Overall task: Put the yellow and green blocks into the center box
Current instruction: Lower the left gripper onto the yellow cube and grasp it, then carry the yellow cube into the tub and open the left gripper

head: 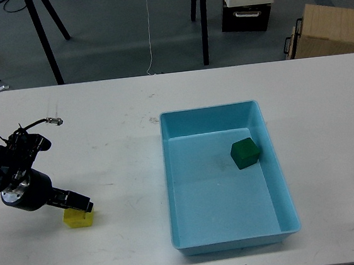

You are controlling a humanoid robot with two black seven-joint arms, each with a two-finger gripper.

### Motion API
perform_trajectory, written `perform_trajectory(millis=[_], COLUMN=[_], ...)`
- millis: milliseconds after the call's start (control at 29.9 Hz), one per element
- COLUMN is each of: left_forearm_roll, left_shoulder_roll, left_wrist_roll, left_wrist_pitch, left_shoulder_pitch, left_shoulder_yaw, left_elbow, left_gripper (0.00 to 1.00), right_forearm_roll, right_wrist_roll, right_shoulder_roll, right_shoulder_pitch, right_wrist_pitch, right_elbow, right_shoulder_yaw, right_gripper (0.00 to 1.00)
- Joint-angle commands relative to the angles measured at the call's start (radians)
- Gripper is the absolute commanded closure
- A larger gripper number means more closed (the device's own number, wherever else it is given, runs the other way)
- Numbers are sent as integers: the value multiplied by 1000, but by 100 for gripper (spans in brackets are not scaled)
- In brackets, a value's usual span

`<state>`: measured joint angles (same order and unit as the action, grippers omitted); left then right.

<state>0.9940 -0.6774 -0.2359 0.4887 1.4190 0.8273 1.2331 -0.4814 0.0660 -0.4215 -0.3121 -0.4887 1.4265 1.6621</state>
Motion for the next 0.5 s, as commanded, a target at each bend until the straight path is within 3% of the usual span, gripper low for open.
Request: perform_trajectory(millis=[0, 67, 167, 268, 335, 435, 469], left_forearm_roll=[5, 6, 8, 6, 6, 8, 8], left_shoulder_roll=[-5, -4, -4, -4, -8, -13, -16], left_wrist_roll=[-2, 0, 4, 3, 1, 6, 6], left_wrist_pitch=[0, 0, 0, 0, 0, 0, 0], left_shoulder_pitch=[-5, -6, -5, -5, -5, -3, -3], left_shoulder_yaw=[-7, -7, -7, -5, -5, -4, -5], left_elbow=[6, 15, 20, 20, 26, 37, 37], left_gripper=[14, 21, 37, 60, 65, 86, 88], right_forearm_roll=[0, 0, 0, 0, 0, 0, 0], right_wrist_roll=[0, 0, 0, 0, 0, 0, 0], right_shoulder_roll=[1, 1, 4, 4, 4, 4, 4], right_shoulder_pitch=[-4, -5, -5, -5, -5, -10, -10], right_wrist_pitch=[0, 0, 0, 0, 0, 0, 0], right_elbow=[0, 0, 2, 0, 0, 0, 0], right_shoulder_yaw=[-4, -5, -4, -1, -1, 1, 2], right_gripper=[0, 0, 0, 0, 0, 0, 0])
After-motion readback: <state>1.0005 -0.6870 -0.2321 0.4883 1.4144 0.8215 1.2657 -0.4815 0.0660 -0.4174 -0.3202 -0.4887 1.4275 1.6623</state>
